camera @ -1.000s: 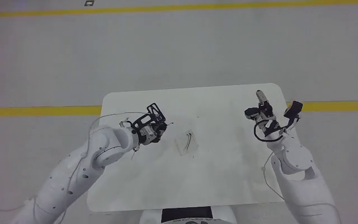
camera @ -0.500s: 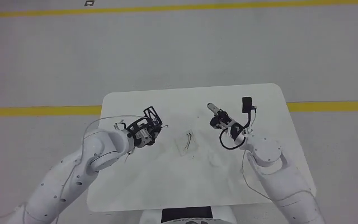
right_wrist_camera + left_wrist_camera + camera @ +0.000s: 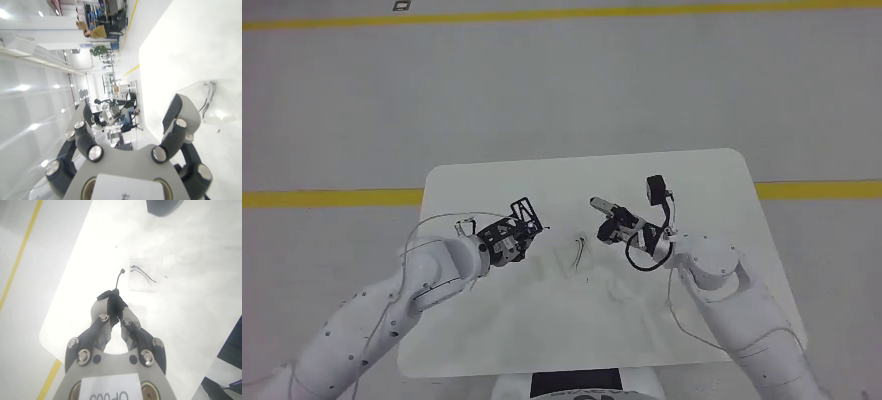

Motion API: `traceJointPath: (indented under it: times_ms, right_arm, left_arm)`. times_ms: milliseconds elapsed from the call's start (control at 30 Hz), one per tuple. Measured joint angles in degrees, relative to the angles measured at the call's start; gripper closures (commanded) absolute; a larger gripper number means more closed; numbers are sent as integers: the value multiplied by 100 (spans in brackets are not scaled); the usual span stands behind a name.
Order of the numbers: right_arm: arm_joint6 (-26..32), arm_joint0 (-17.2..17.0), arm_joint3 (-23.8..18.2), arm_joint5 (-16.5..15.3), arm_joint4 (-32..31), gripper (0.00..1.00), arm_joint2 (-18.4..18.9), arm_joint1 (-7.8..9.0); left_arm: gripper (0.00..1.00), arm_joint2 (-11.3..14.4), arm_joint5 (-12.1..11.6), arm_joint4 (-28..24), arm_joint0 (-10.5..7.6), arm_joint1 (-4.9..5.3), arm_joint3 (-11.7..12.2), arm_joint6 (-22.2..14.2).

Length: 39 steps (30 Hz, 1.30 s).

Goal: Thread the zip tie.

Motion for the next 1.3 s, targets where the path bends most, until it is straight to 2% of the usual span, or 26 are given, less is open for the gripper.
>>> traceJointPath:
  times_ms: [100, 200, 300, 467, 567, 733, 1000, 1300]
  right_arm:
    - [433, 347, 274, 293, 198, 0, -292, -44]
    - [601, 578, 467, 444, 307, 0, -494, -80]
    - [608, 593, 479, 443, 320, 0, -502, -82]
    - [603, 570, 477, 424, 349, 0, -503, -86]
    - [746, 517, 561, 406, 779, 0, -538, -108]
    - [995, 602, 815, 517, 1274, 0, -726, -154]
    - [950, 602, 834, 522, 1273, 0, -764, -159]
    - [553, 732, 1139, 587, 1190, 0, -1107, -165]
  left_arm:
    - [100, 49, 0, 59, 4, 50, -38, 5]
    - [100, 55, 0, 72, 20, 106, -75, 12]
    - [100, 73, 0, 171, 12, 147, -130, -22]
    - [100, 72, 12, 176, 13, 144, -122, -10]
    - [100, 97, 127, 250, 25, 124, -57, 56]
    - [100, 110, 103, 244, 10, 99, -18, 75]
    - [100, 98, 67, 312, 16, 98, -40, 109]
    - [100, 98, 67, 312, 16, 98, -40, 109]
